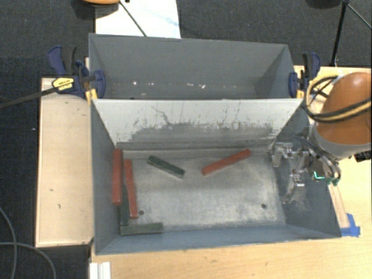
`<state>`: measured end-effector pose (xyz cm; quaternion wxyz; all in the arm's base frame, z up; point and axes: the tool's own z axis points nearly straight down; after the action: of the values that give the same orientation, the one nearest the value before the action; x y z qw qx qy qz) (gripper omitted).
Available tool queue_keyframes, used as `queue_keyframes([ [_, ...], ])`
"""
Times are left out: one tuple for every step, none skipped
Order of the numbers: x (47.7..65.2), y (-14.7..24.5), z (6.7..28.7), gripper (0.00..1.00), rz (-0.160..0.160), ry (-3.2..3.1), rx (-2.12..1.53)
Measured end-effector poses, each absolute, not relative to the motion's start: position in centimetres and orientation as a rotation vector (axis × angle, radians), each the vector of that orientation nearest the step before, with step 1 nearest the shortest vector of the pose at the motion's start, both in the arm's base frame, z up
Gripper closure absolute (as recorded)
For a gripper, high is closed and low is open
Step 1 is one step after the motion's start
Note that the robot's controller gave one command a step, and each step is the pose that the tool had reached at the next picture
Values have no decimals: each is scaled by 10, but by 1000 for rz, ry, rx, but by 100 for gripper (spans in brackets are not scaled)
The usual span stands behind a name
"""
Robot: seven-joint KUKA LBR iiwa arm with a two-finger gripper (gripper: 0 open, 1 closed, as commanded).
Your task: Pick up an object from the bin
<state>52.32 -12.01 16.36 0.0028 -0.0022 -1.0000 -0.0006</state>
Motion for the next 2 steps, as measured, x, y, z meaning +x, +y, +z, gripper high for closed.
queue_keyframes([
  [525,-120,168,0,0,-3144,-1],
  [533,-65,138,0,0,-3143,-122],
])
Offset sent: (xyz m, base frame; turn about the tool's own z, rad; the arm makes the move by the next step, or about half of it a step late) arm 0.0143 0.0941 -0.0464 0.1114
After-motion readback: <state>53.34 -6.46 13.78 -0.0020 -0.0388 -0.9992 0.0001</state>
